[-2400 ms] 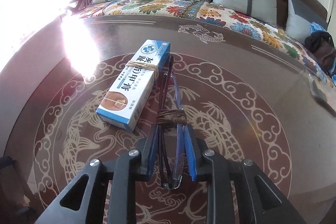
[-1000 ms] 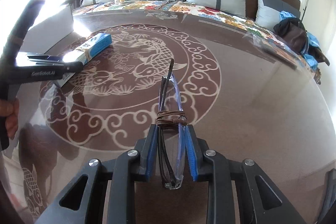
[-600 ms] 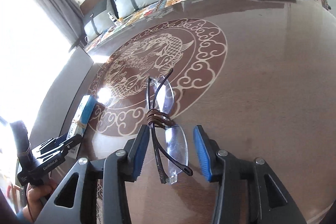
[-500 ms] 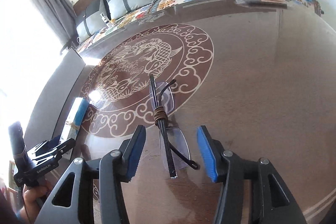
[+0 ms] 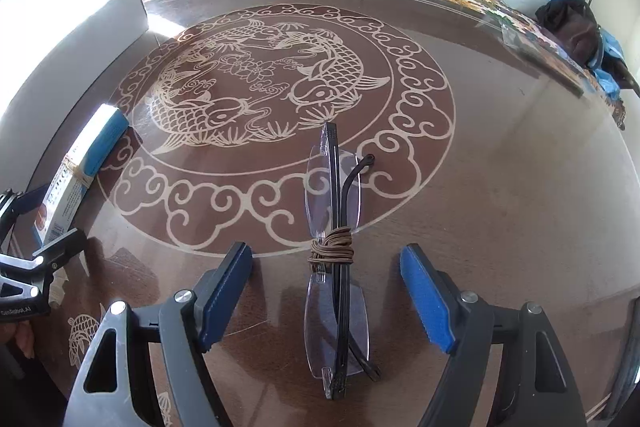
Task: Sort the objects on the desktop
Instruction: 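Hold the cream box and glasses lifted above the table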
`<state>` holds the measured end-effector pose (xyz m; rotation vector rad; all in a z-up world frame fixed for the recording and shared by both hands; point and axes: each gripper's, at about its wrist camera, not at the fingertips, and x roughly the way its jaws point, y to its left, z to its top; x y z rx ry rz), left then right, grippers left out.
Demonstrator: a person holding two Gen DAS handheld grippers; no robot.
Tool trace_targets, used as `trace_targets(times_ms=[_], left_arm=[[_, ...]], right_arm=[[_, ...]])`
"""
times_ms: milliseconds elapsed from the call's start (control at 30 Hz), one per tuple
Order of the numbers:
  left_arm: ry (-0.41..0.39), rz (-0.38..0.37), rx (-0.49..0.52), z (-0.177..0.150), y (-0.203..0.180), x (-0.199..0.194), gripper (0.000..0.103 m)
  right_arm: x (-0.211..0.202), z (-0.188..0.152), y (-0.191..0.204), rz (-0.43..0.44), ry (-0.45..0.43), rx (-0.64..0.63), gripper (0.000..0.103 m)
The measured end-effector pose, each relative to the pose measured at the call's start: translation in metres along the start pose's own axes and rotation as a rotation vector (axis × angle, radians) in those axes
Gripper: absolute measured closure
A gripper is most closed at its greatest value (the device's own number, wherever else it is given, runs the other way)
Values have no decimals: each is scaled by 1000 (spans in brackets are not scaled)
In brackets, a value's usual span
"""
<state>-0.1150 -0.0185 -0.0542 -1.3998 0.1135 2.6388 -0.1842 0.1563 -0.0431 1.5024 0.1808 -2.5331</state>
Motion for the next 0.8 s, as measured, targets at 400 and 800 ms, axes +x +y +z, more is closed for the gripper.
trace_targets(times_ms=[400,800], left_arm=[[7,0,7,0,-3,2,0],[5,2,2,1,-2,1,0]], right_arm=[[4,-8,3,-5,-35,5,0],[2,-17,4,-4,-116,6,0]])
